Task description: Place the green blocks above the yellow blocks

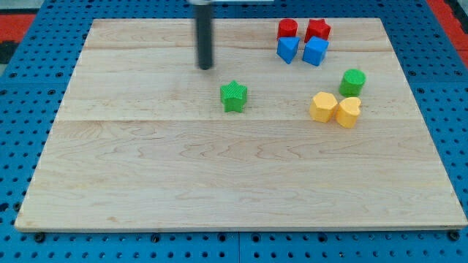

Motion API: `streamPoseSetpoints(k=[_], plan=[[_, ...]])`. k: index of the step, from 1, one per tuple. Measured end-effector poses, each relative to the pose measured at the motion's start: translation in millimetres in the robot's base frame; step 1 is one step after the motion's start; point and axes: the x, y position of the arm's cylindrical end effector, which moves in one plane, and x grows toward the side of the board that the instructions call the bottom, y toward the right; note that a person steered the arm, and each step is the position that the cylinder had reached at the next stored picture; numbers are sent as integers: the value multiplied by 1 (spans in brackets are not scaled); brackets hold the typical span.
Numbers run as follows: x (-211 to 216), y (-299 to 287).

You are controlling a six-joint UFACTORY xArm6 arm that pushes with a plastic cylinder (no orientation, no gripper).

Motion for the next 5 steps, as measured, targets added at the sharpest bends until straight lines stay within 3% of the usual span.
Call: streamPoseSetpoints(k=[1,2,3,5], plan=[[32,-68],[91,-13],[94,56],[76,95]])
